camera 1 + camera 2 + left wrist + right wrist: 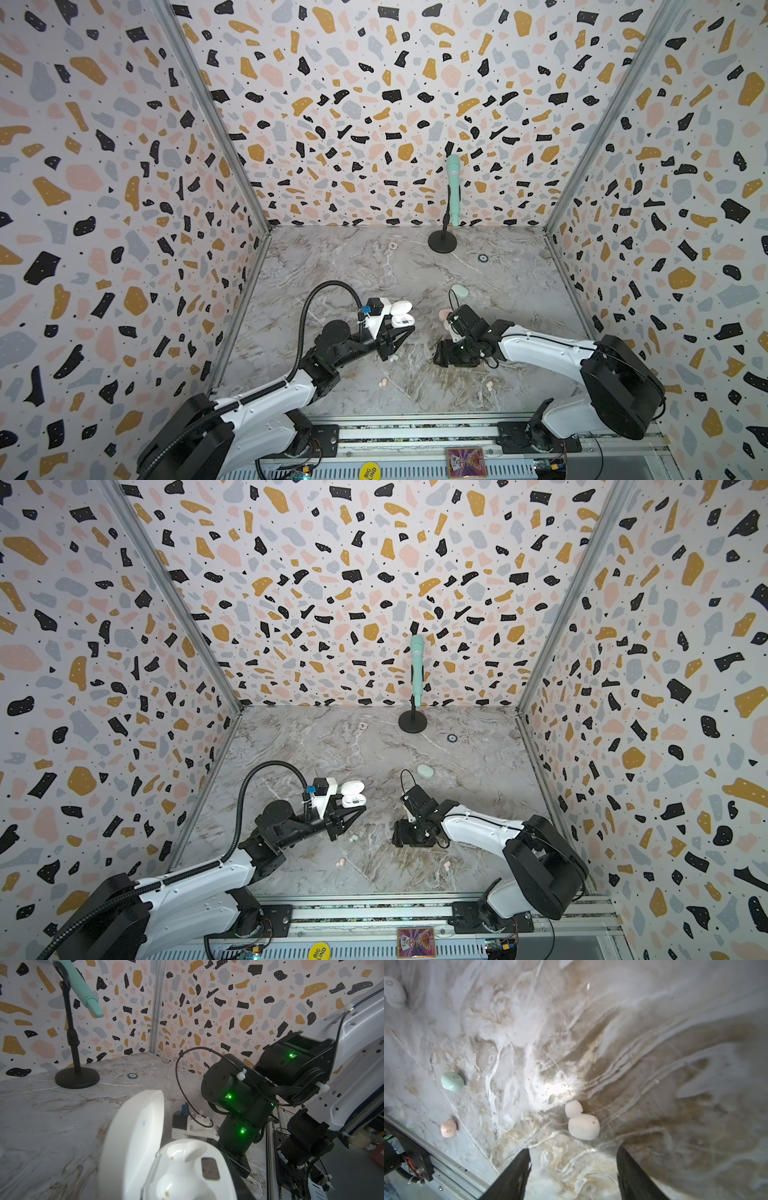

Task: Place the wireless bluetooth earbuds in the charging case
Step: 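Lower the open right gripper over the pair of white earbuds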

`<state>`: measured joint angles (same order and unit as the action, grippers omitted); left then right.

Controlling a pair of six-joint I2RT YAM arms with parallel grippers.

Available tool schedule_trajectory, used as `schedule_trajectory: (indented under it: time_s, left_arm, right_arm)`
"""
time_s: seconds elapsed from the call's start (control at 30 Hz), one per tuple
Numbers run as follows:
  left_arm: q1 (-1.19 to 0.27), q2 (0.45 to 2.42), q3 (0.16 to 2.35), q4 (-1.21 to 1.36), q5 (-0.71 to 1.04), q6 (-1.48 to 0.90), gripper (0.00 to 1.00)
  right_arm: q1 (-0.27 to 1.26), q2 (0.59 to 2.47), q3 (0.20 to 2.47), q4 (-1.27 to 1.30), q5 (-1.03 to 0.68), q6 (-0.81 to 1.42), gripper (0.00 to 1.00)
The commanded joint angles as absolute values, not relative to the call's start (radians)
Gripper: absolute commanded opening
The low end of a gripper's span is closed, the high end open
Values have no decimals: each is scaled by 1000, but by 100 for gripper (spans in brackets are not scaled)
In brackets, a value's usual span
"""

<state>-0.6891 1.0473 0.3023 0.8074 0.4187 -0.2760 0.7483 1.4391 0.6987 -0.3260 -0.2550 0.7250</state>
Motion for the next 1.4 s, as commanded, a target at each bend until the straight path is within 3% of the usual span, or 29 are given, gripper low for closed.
schedule_trajectory:
  time_s: [0.0, 0.2, 0.53, 0.83, 1.37]
  left_arm:
    - [-665, 996, 283, 832, 381, -315, 14]
    - [-648, 911, 250, 790, 348, -330, 14]
    - [-625, 889, 241, 784, 341, -332, 14]
    - [-618, 885, 238, 789, 342, -338, 14]
    - [-611, 885, 238, 784, 338, -348, 14]
  right_arm:
    - [752, 1463, 696, -294, -267, 750, 65]
    - [753, 1497, 721, -195, -384, 791, 60]
    - [764, 1482, 839, -151, -434, 788, 61]
    - [799, 1535, 897, -446, -161, 649, 58]
    - [926, 1692, 989, -588, 136, 625, 46]
